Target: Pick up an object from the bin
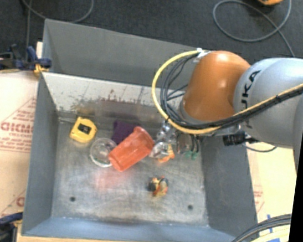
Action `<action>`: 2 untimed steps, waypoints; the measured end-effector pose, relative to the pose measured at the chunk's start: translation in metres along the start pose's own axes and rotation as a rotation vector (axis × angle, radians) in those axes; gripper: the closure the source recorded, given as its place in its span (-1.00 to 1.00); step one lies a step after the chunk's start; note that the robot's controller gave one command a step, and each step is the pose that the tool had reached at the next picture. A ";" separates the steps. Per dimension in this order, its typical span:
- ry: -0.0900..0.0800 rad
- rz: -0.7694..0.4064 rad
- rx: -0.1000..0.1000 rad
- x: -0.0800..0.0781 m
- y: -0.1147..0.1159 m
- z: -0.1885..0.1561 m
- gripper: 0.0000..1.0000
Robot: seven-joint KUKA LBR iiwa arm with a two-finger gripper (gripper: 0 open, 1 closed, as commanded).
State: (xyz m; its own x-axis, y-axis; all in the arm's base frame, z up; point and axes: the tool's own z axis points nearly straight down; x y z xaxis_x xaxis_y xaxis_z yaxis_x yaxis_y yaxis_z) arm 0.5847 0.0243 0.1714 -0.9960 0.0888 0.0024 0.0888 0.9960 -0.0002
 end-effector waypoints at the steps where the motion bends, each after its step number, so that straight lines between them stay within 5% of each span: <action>1: -0.006 -0.040 0.001 -0.007 0.004 -0.043 1.00; 2: -0.008 -0.059 0.000 -0.009 0.006 -0.056 1.00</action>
Offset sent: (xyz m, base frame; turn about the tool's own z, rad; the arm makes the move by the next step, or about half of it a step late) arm -0.0037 -0.0031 0.1609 -0.0431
